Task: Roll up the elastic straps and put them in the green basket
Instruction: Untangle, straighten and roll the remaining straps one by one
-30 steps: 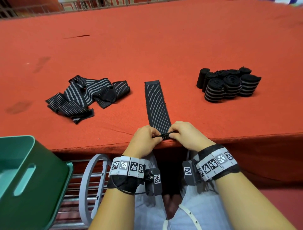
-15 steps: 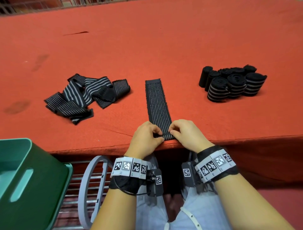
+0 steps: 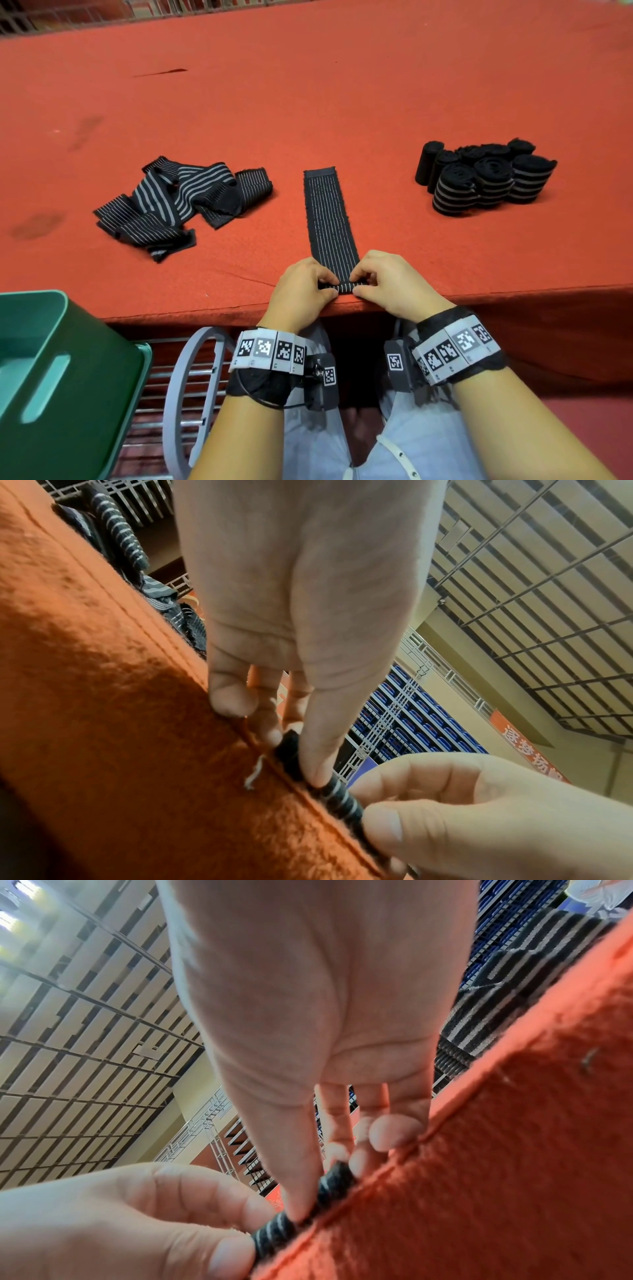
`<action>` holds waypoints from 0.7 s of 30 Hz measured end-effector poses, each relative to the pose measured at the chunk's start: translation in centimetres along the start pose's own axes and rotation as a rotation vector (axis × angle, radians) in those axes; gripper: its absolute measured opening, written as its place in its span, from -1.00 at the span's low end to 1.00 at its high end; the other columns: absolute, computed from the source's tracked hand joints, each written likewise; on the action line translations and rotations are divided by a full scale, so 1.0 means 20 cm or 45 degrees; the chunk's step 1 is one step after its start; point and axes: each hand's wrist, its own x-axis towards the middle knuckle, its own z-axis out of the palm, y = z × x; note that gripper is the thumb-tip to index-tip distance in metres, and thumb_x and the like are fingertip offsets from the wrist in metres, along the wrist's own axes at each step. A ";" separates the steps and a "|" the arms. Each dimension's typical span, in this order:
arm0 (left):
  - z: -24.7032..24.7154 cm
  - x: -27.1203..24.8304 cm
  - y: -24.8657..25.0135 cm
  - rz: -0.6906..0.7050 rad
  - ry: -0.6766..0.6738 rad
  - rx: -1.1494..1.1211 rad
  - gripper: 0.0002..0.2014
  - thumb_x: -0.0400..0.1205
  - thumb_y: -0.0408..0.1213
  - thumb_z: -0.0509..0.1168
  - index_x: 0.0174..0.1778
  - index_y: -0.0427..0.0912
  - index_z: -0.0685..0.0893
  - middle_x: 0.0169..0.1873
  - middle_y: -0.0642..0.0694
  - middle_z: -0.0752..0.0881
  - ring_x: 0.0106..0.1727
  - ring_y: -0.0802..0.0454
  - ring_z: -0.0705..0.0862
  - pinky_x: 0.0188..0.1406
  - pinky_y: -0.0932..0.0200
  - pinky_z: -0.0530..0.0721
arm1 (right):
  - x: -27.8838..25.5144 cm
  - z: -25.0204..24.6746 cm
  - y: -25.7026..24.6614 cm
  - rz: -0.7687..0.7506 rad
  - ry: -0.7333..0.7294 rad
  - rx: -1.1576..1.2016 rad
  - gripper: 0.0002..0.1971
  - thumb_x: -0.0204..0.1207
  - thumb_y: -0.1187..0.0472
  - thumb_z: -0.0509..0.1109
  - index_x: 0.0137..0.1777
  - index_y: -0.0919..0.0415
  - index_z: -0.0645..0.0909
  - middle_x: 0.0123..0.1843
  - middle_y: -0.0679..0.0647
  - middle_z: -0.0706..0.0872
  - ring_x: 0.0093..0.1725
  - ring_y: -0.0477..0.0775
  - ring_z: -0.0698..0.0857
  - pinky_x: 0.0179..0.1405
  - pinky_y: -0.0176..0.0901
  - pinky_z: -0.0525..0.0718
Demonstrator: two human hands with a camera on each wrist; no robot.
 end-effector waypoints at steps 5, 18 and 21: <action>-0.01 0.01 0.00 0.017 -0.021 0.024 -0.89 0.55 -0.21 0.49 -0.05 0.06 0.84 -0.16 0.13 0.63 -0.04 0.09 0.63 0.09 -0.01 0.62 | 0.01 -0.01 0.00 0.019 -0.018 -0.003 -0.82 0.43 0.20 0.58 0.00 -0.02 0.76 -0.07 -0.12 0.65 -0.06 -0.09 0.60 0.06 0.03 0.65; -0.08 0.05 0.03 -0.129 -0.107 -0.044 -0.94 0.56 -0.24 0.46 -0.18 0.00 0.72 -0.33 0.10 0.73 -0.22 0.17 0.67 -0.16 0.16 0.60 | 0.06 -0.05 -0.01 0.125 -0.107 0.133 -0.84 0.47 0.16 0.56 -0.12 -0.13 0.67 -0.14 -0.16 0.72 -0.08 -0.14 0.69 0.02 -0.09 0.67; -0.09 0.08 0.03 -0.143 -0.162 -0.048 -0.93 0.58 -0.25 0.45 -0.21 -0.01 0.73 -0.30 0.06 0.74 -0.24 0.13 0.67 -0.22 0.18 0.61 | 0.08 -0.06 -0.01 0.135 -0.129 0.136 -0.89 0.49 0.15 0.53 -0.13 -0.11 0.68 -0.15 -0.17 0.72 -0.08 -0.16 0.67 0.01 -0.14 0.64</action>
